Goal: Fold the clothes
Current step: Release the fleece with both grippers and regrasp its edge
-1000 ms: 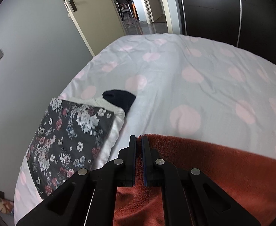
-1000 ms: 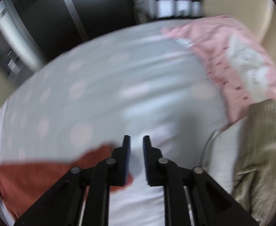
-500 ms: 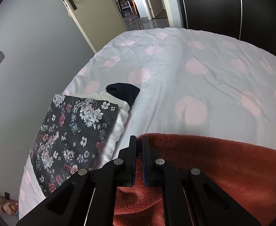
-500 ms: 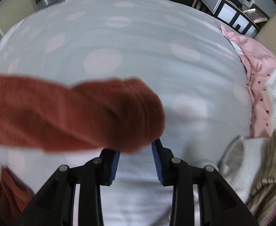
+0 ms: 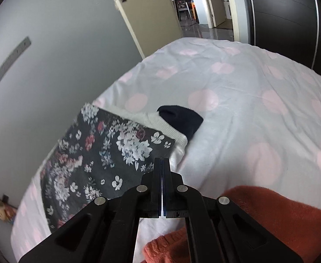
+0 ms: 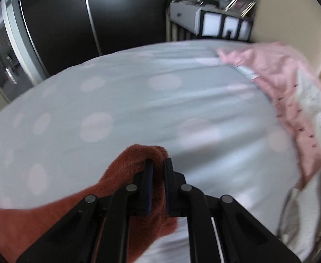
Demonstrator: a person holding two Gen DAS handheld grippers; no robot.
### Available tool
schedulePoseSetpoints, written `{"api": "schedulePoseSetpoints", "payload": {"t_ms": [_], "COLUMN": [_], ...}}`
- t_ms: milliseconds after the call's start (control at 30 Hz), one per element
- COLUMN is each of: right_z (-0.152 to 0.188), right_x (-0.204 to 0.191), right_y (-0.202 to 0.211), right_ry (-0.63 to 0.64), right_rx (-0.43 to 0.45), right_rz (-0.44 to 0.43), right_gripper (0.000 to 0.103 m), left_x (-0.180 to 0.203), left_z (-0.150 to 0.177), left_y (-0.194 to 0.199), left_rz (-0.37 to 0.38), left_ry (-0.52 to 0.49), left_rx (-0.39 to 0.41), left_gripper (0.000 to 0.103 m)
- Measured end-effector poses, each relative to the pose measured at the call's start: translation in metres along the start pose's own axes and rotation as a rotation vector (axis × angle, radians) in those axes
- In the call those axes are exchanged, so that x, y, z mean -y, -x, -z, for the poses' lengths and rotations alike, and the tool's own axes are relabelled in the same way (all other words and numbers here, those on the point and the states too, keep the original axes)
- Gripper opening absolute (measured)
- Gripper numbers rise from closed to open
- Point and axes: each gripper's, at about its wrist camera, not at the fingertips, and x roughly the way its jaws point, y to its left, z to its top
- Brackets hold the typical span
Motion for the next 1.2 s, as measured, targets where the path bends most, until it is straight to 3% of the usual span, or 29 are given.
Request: {"api": "schedulePoseSetpoints", "payload": {"t_ms": [33, 167, 400, 533, 600, 667, 733, 933, 1200], "right_z": [0.000, 0.006, 0.033, 0.054, 0.070, 0.090, 0.112, 0.178, 0.249], "right_x": [-0.001, 0.011, 0.041, 0.043, 0.043, 0.040, 0.038, 0.019, -0.018], "right_y": [-0.004, 0.001, 0.065, 0.100, 0.121, 0.140, 0.157, 0.197, 0.193], "right_ry": [0.007, -0.012, -0.177, -0.162, -0.150, -0.146, -0.146, -0.120, 0.007], "right_rx": [-0.038, -0.055, -0.078, -0.130, -0.148, -0.189, -0.218, -0.309, -0.508], "right_rz": [-0.013, -0.017, -0.092, -0.104, -0.108, -0.138, -0.195, -0.359, -0.351], "right_gripper": [0.016, 0.023, 0.024, 0.024, 0.024, 0.024, 0.024, 0.024, 0.025], "left_x": [-0.002, -0.005, -0.031, -0.058, -0.074, -0.089, -0.102, -0.142, -0.151], "left_z": [0.002, 0.020, 0.061, 0.091, 0.109, 0.127, 0.143, 0.185, 0.236], "left_y": [-0.001, 0.001, 0.047, 0.081, 0.100, 0.118, 0.131, 0.125, 0.071], "left_rz": [0.014, 0.068, 0.230, 0.308, 0.319, 0.319, 0.307, 0.348, 0.440], "left_ry": [0.001, -0.031, -0.076, -0.088, -0.110, -0.134, -0.149, -0.025, 0.188], "left_rx": [-0.002, -0.039, -0.114, -0.148, -0.154, -0.143, -0.131, -0.201, -0.308], "left_gripper": [0.001, 0.002, 0.002, 0.005, 0.014, 0.045, 0.052, 0.052, 0.052]}}
